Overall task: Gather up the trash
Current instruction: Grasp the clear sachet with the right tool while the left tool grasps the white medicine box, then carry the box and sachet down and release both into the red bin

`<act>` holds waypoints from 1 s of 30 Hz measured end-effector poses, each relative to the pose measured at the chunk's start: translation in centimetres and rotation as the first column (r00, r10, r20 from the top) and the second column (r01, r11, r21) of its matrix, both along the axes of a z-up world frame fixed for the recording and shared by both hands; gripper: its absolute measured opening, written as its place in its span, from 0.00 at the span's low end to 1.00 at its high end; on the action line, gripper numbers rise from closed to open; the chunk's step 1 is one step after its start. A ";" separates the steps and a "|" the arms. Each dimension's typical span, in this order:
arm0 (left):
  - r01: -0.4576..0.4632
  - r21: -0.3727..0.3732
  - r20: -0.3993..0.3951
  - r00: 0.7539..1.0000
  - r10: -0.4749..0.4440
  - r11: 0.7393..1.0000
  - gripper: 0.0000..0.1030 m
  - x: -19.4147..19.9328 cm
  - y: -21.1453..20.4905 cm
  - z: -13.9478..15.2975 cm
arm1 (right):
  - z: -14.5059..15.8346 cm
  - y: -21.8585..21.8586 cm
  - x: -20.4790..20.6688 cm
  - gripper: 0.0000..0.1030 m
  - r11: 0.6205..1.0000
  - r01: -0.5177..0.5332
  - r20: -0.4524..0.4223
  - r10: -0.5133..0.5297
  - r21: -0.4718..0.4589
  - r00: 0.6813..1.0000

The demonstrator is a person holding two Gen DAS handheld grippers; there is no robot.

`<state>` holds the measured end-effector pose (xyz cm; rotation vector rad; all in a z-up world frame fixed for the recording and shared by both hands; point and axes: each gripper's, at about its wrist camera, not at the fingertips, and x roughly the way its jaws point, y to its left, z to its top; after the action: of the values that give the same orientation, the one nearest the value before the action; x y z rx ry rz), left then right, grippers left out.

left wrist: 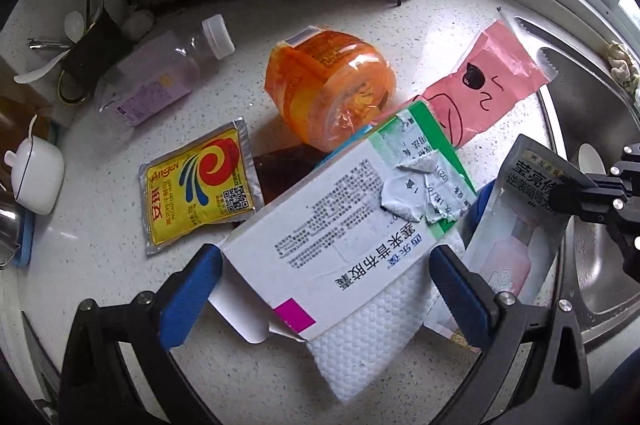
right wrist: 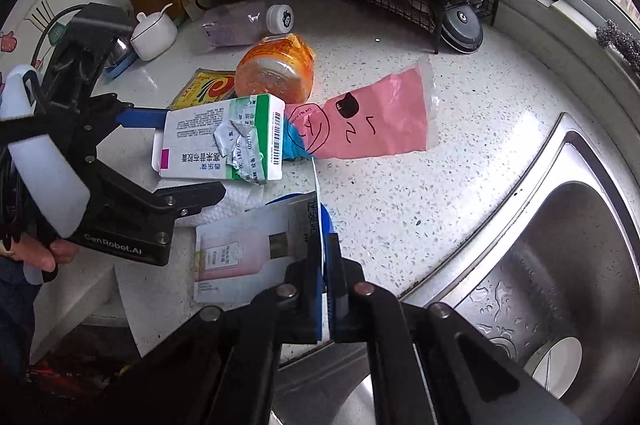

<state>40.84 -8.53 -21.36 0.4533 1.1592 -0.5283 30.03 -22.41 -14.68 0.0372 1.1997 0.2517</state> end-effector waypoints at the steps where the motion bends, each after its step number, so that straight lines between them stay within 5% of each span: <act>1: 0.002 -0.004 0.000 1.000 -0.002 1.000 0.95 0.2 0.1 0.0 | -0.2 -0.1 0.1 0.01 1.000 0.003 -0.005 -0.003 0.002 1.000; 13: 0.037 -0.071 0.019 0.999 -0.036 0.997 0.53 0.1 -0.3 1.4 | 0.4 -0.6 0.2 0.01 0.999 0.004 0.003 -0.004 0.040 1.000; 14: 0.035 -0.074 0.021 0.999 -0.034 0.997 0.40 -0.1 -0.2 1.6 | 0.4 -0.5 0.0 0.01 0.999 0.002 0.005 -0.002 0.038 1.000; 15: 0.028 -0.075 0.018 0.999 -0.027 0.997 0.13 -0.2 0.0 1.7 | 0.5 -0.5 -0.2 0.01 0.999 0.000 0.007 -0.001 0.038 1.000; 30: -0.067 -0.150 0.031 0.997 0.072 0.986 0.09 -5.0 2.5 3.6 | 2.8 0.5 -3.1 0.01 1.000 -0.023 0.057 0.021 0.020 0.998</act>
<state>35.85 -6.04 -17.73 0.2915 1.0887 -0.5396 26.93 -21.93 -11.86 0.0345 1.1416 0.2827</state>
